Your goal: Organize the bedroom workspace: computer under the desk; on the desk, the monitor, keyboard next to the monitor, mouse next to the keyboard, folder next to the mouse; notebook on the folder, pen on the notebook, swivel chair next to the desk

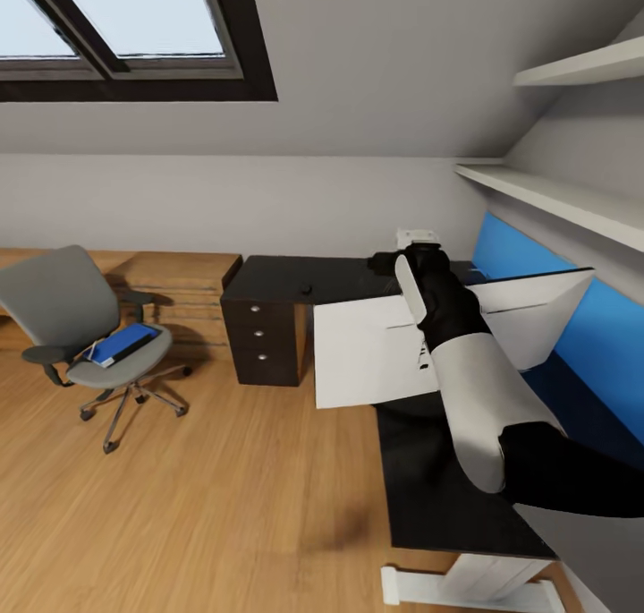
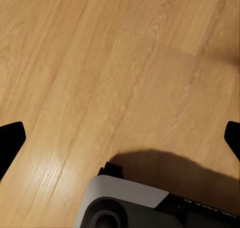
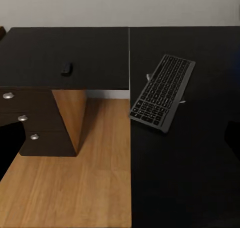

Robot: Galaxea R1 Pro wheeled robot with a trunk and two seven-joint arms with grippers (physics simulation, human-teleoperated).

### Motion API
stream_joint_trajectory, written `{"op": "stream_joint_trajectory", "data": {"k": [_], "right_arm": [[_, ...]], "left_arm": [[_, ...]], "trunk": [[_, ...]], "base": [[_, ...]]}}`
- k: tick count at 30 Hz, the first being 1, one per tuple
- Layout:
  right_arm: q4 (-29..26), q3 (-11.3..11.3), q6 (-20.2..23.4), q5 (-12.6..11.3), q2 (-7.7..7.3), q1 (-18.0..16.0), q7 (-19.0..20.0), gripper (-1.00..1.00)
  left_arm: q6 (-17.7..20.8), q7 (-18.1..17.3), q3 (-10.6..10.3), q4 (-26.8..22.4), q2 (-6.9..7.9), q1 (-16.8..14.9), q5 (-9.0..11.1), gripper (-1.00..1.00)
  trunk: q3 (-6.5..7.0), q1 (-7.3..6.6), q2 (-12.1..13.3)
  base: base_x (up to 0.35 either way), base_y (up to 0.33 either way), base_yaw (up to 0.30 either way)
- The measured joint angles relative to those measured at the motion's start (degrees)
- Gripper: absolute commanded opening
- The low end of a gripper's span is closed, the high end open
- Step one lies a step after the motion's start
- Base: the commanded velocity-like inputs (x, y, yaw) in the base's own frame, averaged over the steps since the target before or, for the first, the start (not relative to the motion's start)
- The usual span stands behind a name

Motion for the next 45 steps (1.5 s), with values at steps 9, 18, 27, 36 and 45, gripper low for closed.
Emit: {"op": "stream_joint_trajectory", "data": {"k": [9,18,27,36,45], "right_arm": [[1.31,-0.11,-0.19,-0.03,-0.01,0.26,0.47,1.00],[2.96,-0.14,-0.22,0.00,0.00,0.33,0.57,1.00],[8.08,-0.03,-0.22,0.02,0.00,0.34,0.56,1.00],[8.83,-0.08,-0.22,0.02,0.00,0.40,0.43,1.00],[9.90,0.05,0.46,0.14,0.00,0.42,0.25,1.00]], "left_arm": [[0.00,0.01,0.00,0.00,0.00,0.00,0.00,1.00],[-0.03,-0.03,0.00,0.00,-0.07,0.00,-0.06,1.00],[0.01,-0.03,0.00,0.00,-0.08,0.00,-0.09,1.00],[0.02,0.03,-0.07,-0.20,-0.08,0.00,-0.12,1.00],[-0.42,0.16,-0.01,-0.26,-0.17,0.00,-0.08,1.00]], "trunk": [[0.00,0.00,0.00],[0.00,0.02,0.00],[0.00,0.03,0.01],[0.00,0.03,0.00],[-1.44,1.79,-3.20]], "base": [[0.301,0.164,0.000],[0.169,0.058,0.000],[0.036,0.004,0.000],[0.003,0.000,0.000],[0.000,0.000,0.000]]}}
